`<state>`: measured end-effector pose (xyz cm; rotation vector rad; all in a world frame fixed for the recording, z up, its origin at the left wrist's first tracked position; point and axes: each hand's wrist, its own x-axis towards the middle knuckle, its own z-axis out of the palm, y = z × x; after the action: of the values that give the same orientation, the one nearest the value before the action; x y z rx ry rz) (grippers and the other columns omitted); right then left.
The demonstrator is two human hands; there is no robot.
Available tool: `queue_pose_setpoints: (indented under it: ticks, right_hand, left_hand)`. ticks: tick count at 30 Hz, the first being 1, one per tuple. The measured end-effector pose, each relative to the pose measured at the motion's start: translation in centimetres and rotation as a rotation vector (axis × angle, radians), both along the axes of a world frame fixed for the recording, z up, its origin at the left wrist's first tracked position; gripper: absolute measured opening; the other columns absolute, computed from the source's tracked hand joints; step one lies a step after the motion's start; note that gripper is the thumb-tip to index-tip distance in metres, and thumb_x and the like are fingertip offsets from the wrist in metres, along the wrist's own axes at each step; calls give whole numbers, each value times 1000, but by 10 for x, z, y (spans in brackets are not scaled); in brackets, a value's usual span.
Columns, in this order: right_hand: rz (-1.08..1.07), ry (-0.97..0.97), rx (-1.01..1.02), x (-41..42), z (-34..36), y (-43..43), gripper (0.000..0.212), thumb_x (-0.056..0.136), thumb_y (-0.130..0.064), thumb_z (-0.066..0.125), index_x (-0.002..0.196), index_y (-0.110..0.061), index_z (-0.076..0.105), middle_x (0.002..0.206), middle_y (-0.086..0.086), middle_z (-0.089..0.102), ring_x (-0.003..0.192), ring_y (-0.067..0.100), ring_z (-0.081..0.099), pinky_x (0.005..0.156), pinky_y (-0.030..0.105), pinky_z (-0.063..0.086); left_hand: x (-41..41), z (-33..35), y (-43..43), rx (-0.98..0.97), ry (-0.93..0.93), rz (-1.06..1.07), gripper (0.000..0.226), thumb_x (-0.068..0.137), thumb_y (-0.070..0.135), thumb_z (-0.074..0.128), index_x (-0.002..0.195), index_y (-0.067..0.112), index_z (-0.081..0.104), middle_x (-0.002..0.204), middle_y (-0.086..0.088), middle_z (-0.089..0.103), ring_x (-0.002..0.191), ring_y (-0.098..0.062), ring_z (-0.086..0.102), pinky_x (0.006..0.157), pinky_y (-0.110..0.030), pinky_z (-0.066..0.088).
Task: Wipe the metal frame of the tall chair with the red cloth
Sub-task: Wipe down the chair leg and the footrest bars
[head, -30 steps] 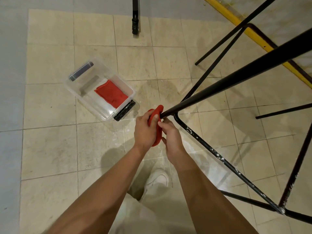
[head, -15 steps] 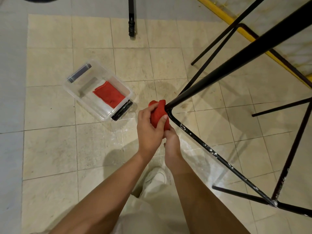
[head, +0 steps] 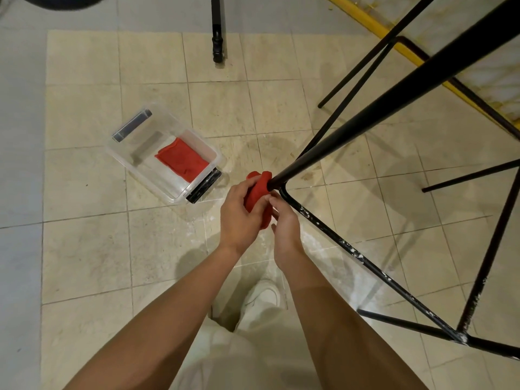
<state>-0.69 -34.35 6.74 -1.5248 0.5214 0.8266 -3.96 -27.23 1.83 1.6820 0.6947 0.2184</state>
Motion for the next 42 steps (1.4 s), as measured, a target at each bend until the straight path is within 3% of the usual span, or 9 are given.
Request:
queue_pose_setpoints:
  ticks: [3,8,11,15,19,26,34,37,42]
  right_hand:
    - [-2,7,-14,1,0,1,21,94,-16,46,88,-30,60,86,-15,59,82,-2,55,59,7,44]
    - [31,-24,-39,-1,-6,4,47,92,-11,47,138,-16,44,142,1,46,132,15,40,113,38,27]
    - [48,-20,-45,-1,-9,2,51,90,-10,47,141,-17,41,143,0,44,129,14,44,109,38,33]
    - [48,-20,-7,0,-10,2,47,92,-13,45,139,-17,43,117,-4,57,88,-4,54,68,18,41]
    - [63,-24,-26,3,-15,5,44,92,-15,46,136,-17,47,109,-6,60,83,-6,54,64,16,39]
    - [34,-20,-18,2,-28,10,50,91,-8,42,140,-17,42,139,-3,44,130,12,37,110,34,28]
    - [131,-49,-33,6,-52,4,61,84,-2,41,141,-22,40,126,-9,50,94,0,49,70,17,37]
    - [112,-41,-22,5,-62,4,60,84,1,40,140,-21,41,114,-15,51,103,2,49,82,20,39]
    - [90,-18,-55,7,-83,5,60,82,3,41,139,-17,43,142,-4,41,131,15,35,108,34,28]
  left_hand:
    - [0,-11,9,-51,116,-52,39,89,23,62,127,24,55,122,5,57,108,-8,53,94,-23,42]
    - [-3,-12,21,-159,143,-27,29,90,20,59,118,29,59,104,17,60,96,-5,56,85,-20,42]
    - [-2,-10,19,-244,91,-2,27,92,21,56,119,27,59,107,13,61,100,-8,57,90,-26,45]
    - [6,-19,13,-221,36,-89,37,94,36,47,130,31,53,117,-4,59,112,-17,54,97,-33,44]
    - [7,-35,13,-200,138,-133,39,99,35,38,137,29,47,123,-6,50,118,-14,45,102,-28,35]
    - [13,-57,27,-111,284,-181,37,101,30,35,133,20,50,122,-6,51,112,-21,51,95,-31,38]
    - [11,-50,14,-243,110,-44,25,101,25,38,118,21,56,115,2,53,102,-9,51,89,-19,37]
    - [11,-67,19,-245,184,-54,28,101,27,37,121,20,56,119,1,53,107,-12,51,95,-25,38]
    - [15,-99,31,-229,304,-129,34,102,30,31,127,17,50,124,-3,52,104,-15,50,89,-26,36]
